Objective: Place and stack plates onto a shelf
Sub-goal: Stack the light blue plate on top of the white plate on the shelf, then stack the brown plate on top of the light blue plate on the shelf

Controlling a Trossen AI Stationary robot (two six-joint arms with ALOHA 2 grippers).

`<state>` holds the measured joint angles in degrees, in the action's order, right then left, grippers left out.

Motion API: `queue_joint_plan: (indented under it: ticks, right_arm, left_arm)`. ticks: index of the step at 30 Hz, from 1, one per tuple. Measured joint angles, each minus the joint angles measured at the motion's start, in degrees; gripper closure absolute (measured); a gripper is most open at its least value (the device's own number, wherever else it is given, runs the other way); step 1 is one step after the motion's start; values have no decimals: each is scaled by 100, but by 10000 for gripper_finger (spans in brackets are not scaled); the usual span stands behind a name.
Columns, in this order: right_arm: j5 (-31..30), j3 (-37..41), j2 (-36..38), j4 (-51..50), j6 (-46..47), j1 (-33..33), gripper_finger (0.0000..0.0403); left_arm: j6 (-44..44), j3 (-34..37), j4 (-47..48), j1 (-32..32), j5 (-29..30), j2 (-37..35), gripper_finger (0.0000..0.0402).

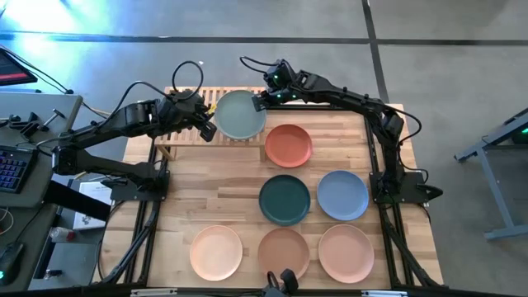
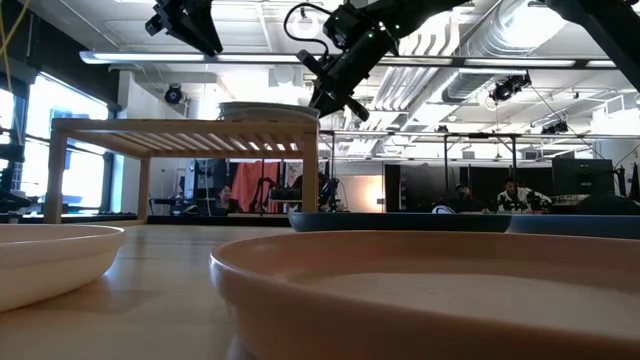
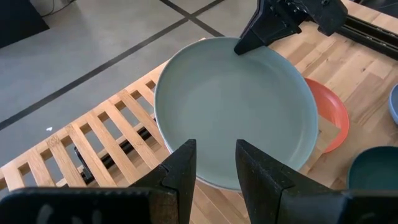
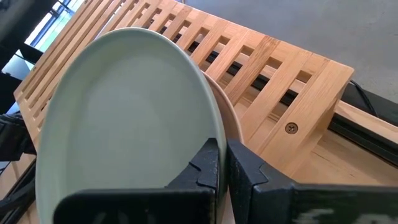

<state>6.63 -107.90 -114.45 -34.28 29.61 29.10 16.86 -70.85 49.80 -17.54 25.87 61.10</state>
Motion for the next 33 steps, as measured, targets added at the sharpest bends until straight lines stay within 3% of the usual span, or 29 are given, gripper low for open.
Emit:
queue_joint_plan:
  ticks: [15,26,33]
  right_arm:
    - [57,0,0,-24,39,2,399]
    - [-110,0,0,-24,-73,15,313]
    - [-43,-4,194,-22,-142,28,300]
  left_arm:
    - [1,0,-1,0,0,0,302]
    - [2,0,-2,0,0,0,302]
    - [2,0,-2,0,0,0,302]
